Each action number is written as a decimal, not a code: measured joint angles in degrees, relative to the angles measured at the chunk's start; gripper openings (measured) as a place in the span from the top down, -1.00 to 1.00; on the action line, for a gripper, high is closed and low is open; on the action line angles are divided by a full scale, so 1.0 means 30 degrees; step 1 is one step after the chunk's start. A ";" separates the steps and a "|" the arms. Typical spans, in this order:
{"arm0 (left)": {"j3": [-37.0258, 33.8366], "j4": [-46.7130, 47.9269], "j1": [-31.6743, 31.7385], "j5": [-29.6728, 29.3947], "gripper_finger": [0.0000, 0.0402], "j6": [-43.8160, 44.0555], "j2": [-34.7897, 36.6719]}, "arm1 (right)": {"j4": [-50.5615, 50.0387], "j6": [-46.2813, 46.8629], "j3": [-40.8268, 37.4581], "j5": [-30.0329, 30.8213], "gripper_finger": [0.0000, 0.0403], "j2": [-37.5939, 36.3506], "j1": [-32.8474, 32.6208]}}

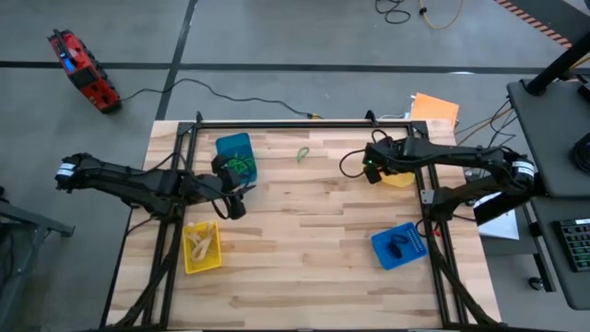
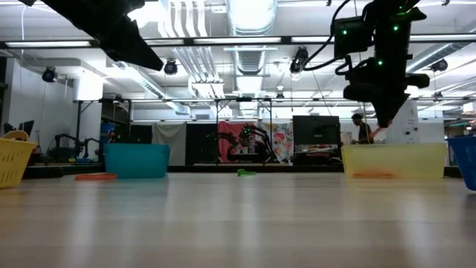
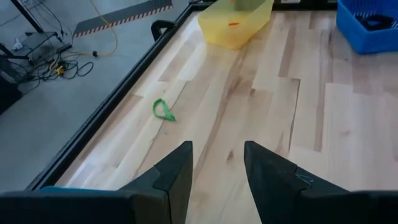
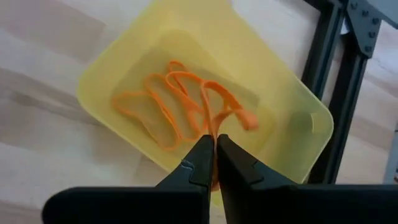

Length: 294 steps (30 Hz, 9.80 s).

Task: Sort rubber bands into baskets
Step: Put the orange rubber band into the light yellow bin, then put the green rubber band into the light blue bin, then put the orange rubber band into the light yellow bin

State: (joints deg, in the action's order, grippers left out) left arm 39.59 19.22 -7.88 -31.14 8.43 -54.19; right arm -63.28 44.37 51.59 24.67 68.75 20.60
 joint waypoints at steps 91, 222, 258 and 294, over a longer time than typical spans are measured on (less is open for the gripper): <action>1.1892 -0.3598 1.0739 0.6541 -0.03 -0.3979 -2.1692 | 0.7780 -0.3820 -0.0648 0.2331 0.22 -0.0175 -0.5661; 0.2948 1.3916 -0.0502 0.6613 0.43 0.8686 -0.4768 | 0.9346 -0.4678 -0.0886 0.2331 0.12 -0.0175 -0.5654; -0.1260 0.8893 0.2038 0.5228 0.43 0.8298 -0.5644 | 0.9478 -0.4804 -0.0888 0.2291 0.12 -0.0175 -0.5661; -0.1169 0.7828 0.4306 0.4171 0.45 0.9289 -0.9700 | 0.9638 -0.4796 -0.1398 0.2142 0.12 -0.0168 -0.5661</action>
State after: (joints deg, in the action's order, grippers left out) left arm 36.09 42.70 5.04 -18.63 36.29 -83.29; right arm -34.37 29.98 47.40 31.09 68.25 3.62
